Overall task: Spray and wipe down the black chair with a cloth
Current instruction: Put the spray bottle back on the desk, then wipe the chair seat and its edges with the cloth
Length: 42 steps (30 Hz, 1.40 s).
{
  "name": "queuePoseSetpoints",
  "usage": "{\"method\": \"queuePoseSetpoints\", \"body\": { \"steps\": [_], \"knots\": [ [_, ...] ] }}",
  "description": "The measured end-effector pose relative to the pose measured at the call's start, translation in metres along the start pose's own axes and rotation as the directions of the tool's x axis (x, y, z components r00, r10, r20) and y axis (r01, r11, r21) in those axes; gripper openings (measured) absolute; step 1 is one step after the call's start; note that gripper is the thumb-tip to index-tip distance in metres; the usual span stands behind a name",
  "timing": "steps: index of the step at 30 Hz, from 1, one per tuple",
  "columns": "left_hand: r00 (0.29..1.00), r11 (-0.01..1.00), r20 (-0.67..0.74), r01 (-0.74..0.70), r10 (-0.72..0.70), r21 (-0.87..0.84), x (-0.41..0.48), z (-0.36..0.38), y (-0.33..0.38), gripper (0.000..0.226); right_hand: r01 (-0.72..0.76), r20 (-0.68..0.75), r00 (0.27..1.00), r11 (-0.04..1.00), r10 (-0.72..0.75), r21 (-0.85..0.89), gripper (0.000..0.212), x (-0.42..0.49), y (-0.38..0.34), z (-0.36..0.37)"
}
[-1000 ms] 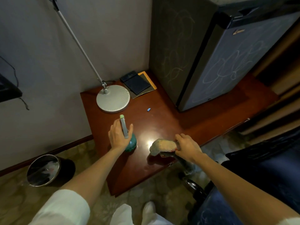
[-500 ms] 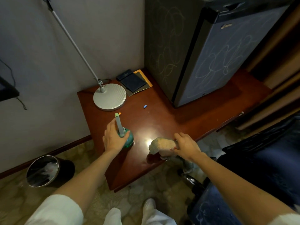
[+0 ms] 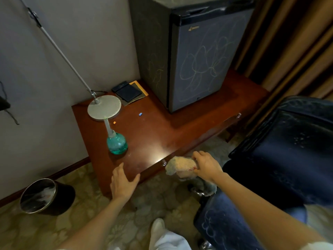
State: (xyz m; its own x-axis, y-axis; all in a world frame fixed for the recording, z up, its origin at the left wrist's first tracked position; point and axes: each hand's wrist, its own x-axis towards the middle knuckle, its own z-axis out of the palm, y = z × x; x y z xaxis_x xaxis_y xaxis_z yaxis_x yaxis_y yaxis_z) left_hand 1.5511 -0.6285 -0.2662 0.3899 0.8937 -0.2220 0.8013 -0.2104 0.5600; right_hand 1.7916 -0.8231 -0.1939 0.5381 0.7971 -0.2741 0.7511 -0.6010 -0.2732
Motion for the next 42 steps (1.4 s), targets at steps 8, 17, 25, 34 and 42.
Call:
{"method": "queuePoseSetpoints", "body": {
  "steps": [8, 17, 25, 34, 42],
  "knots": [
    [0.975, 0.983, 0.138, -0.18, 0.176, 0.017, -0.129, 0.07, 0.067, 0.079, -0.108, -0.053, 0.993, 0.994, 0.108, 0.005, 0.036, -0.138, 0.11, 0.013],
    [0.791, 0.855, 0.378, -0.518, 0.481, -0.003, -0.266, 0.161, 0.122, 0.068, -0.229, -0.029, 0.973, 0.973, 0.229, 0.003, 0.038, -0.284, 0.2, 0.041],
    [0.432, 0.503, 0.601, -0.862, 0.672, 0.058, -0.332, 0.204, 0.176, 0.067, -0.187, -0.015, 0.982, 0.98, 0.188, 0.07, 0.036, -0.324, 0.208, 0.058],
    [0.317, 0.379, 0.631, -0.924, 0.708, 0.038, -0.301, 0.204, 0.194, 0.051, -0.233, -0.038, 0.97, 0.961, 0.241, 0.145, 0.035, -0.32, 0.202, 0.056],
    [0.28, 0.372, 0.648, -0.928, 0.709, -0.005, -0.277, 0.198, 0.19, 0.049, -0.278, -0.02, 0.959, 0.95, 0.283, 0.146, 0.037, -0.3, 0.189, 0.065]
  ]
}}
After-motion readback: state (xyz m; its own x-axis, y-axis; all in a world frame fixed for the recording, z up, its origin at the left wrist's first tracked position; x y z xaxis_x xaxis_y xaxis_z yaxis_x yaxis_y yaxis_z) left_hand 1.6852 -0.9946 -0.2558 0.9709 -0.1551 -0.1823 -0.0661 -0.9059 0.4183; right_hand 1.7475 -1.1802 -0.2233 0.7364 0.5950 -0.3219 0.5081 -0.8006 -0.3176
